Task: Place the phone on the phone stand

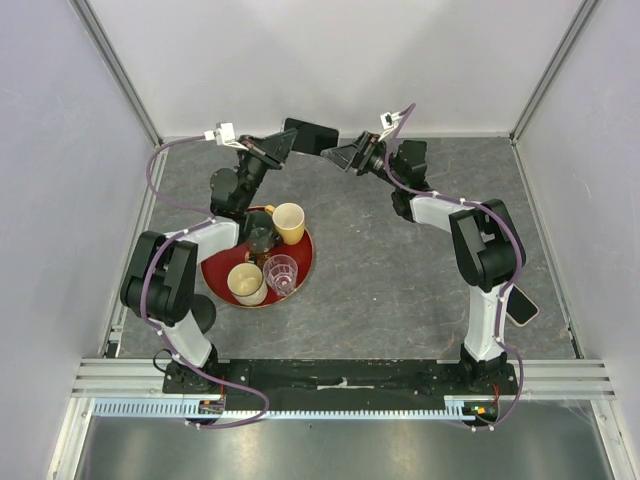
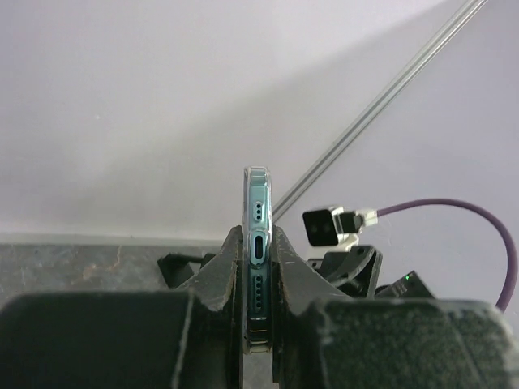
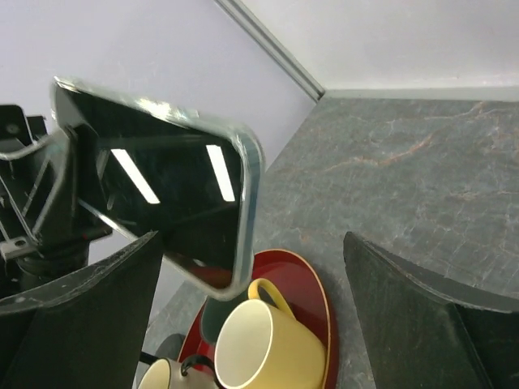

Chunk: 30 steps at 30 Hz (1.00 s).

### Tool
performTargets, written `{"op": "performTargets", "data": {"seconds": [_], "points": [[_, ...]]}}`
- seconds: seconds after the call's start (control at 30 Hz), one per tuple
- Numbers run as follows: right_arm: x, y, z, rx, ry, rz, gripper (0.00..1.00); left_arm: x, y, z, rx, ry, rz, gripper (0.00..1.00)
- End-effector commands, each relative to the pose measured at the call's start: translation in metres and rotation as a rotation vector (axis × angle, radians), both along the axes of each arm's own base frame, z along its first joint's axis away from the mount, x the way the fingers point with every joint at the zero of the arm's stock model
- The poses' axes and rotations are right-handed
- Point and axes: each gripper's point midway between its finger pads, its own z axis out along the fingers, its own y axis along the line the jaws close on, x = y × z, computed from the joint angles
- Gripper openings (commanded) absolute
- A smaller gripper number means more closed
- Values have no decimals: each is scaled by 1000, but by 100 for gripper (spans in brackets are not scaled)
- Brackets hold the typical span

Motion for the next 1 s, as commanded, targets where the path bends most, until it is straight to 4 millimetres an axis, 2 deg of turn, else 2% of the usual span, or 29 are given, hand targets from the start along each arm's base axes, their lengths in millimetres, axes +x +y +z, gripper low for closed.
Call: {"op": "performTargets", "data": {"seconds": [0.0,0.07,0.1,0.17,0.23,0.3,0.37,0.4,0.53,0.57,0.63,0.67,0.7,0.73,0.77,0.87,0.9,0.93,0.97], "points": [[-11,3,22,20,-55,53,95,-56,24,132,-238,-492,-26,2],[-20,5,33,73,-78,99,93,-53,19,131,-270,-472,-67,2],[-31,4,52,141,-125,142,90,-49,15,125,-272,-454,-81,2],[-37,0,58,183,-144,153,88,-50,10,124,-280,-446,-102,2],[-40,-3,64,216,-168,161,82,-52,3,120,-277,-436,-117,2],[-44,-7,68,251,-198,158,69,-57,-9,116,-275,-426,-143,2],[-48,-13,74,287,-209,163,63,-59,-18,107,-268,-403,-158,2],[-48,-14,78,289,-212,167,54,-59,-21,103,-266,-395,-163,2],[-49,-26,83,298,-231,156,35,-55,-27,81,-227,-356,-168,2],[-48,-28,83,295,-226,152,23,-56,-32,75,-213,-348,-185,2],[-42,-38,85,284,-234,136,7,-50,-38,61,-209,-308,-211,3],[-39,-44,84,281,-232,123,0,-40,-40,46,-210,-266,-205,31],[-35,-50,83,277,-230,108,0,-34,-42,36,-213,-231,-202,51],[-29,-65,83,271,-235,80,0,-24,-45,29,-213,-180,-207,75],[-27,-72,85,266,-241,66,0,-19,-52,20,-187,-149,-234,86],[-19,-102,79,214,-244,4,0,-5,-70,4,-83,-47,-291,88],[-13,-115,75,190,-232,-33,0,0,-71,4,-49,-39,-290,88],[-4,-119,60,152,-164,-56,0,10,-69,-14,-10,48,-281,89],[-2,-123,62,90,-202,-72,0,11,-65,-11,13,62,-271,89]]}}
